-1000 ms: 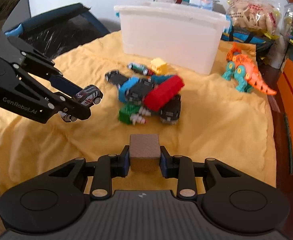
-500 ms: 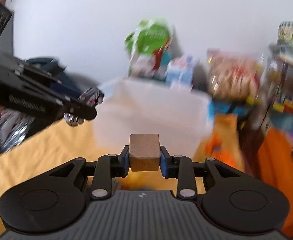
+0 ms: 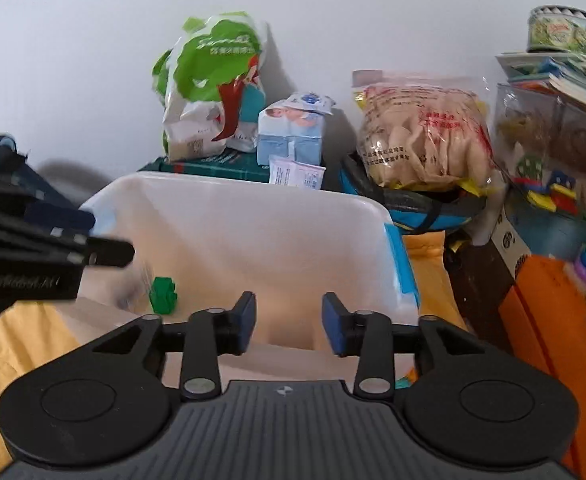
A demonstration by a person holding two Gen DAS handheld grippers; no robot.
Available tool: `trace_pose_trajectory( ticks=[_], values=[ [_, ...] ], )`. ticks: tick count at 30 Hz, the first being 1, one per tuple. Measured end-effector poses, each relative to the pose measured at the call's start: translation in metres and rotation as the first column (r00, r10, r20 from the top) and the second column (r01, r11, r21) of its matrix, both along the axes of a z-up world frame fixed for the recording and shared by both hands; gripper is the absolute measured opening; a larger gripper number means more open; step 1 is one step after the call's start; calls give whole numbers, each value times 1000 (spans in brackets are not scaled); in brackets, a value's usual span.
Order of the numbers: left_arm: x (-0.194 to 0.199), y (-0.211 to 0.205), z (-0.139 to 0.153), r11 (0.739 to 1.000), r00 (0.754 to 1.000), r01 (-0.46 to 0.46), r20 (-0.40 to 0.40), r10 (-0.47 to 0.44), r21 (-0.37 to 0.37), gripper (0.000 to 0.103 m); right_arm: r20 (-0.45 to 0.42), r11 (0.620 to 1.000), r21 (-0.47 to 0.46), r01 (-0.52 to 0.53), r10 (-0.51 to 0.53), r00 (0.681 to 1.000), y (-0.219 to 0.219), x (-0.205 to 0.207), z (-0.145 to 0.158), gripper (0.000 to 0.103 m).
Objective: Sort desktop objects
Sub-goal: 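Carry the car and brown cube over the bin and open both tools, then grasp the red brick with the right tool while the left tool grasps a black car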
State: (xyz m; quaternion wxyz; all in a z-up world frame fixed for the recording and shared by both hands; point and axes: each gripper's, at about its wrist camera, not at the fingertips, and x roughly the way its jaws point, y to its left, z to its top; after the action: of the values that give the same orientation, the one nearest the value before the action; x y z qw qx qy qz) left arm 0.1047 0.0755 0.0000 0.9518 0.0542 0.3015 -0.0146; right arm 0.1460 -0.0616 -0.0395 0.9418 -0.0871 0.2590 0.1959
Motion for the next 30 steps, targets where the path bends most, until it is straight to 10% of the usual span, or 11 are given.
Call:
trace_pose_trajectory(
  ticks=[6,19,30],
  values=[
    [-56,-7,8,998,998,64,26,-63,-24,74,65,997,56,-44,40,997,-20,-50,23,62],
    [-132,-56,-71,988,961,133,-232,-148,-79,74,-240,996,69,-51,66,969,-77,-145,-41,79],
    [-138,-62,-82,989,952,113,-276,-135,-97,73,-194,994,-20,-112,106,975,-68,-161,-53,79]
  ],
)
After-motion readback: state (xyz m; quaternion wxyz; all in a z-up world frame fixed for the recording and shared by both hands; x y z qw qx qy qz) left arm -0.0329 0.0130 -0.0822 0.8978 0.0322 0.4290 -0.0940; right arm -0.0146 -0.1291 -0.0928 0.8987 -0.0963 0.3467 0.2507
